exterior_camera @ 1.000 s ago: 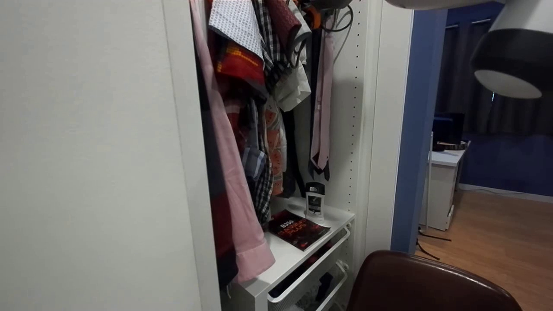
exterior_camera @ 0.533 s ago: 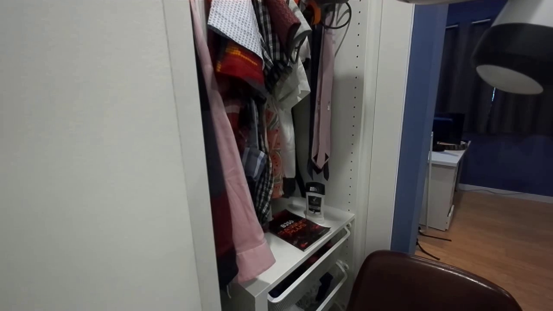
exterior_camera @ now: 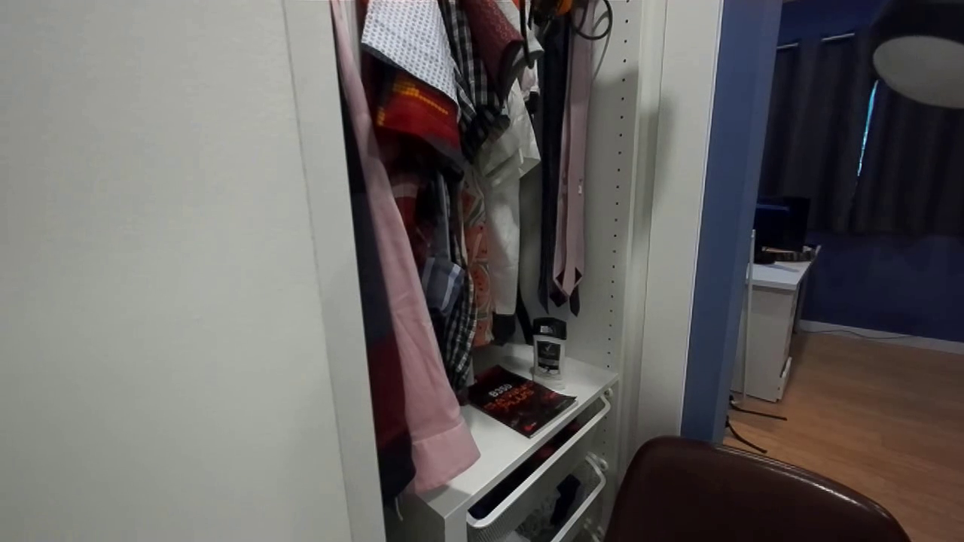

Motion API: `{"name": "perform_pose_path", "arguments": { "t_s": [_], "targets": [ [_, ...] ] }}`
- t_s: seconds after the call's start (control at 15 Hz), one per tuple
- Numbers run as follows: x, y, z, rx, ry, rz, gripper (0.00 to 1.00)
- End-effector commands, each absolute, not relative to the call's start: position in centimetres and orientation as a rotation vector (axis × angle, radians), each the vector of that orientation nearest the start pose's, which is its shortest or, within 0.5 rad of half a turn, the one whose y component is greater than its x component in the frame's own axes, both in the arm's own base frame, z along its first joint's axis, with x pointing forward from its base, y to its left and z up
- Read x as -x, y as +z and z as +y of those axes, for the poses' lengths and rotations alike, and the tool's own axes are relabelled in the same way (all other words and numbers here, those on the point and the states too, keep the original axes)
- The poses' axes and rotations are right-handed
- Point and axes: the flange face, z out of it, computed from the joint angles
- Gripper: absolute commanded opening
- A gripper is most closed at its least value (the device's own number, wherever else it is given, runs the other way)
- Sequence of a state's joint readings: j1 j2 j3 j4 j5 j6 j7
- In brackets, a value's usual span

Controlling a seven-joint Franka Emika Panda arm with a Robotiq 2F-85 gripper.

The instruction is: Hang the white t-shirt on the rail

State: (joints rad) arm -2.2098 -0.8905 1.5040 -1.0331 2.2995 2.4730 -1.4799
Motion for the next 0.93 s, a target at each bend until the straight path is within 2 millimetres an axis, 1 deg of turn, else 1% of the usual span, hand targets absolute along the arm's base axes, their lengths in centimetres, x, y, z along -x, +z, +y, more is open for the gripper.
{"name": "perform_pose_path", "arguments": {
  "t_s": [0.0,0.07,0.33,0.53,0.67,0.87],
  "targets": [
    [-66.4,77.8,8.2,1.928,-2.176,-0.690,1.00],
    [-65.9,78.2,8.0,1.937,-2.135,-0.683,1.00],
    [-63.9,78.9,6.7,1.957,-2.027,-0.692,1.00],
    [-62.3,78.8,6.0,1.952,-1.964,-0.705,1.00],
    [-61.1,79.0,5.7,1.971,-2.001,-0.743,1.00],
    [-58.9,79.2,5.8,1.966,-2.009,-0.776,1.00]
  ]
}}
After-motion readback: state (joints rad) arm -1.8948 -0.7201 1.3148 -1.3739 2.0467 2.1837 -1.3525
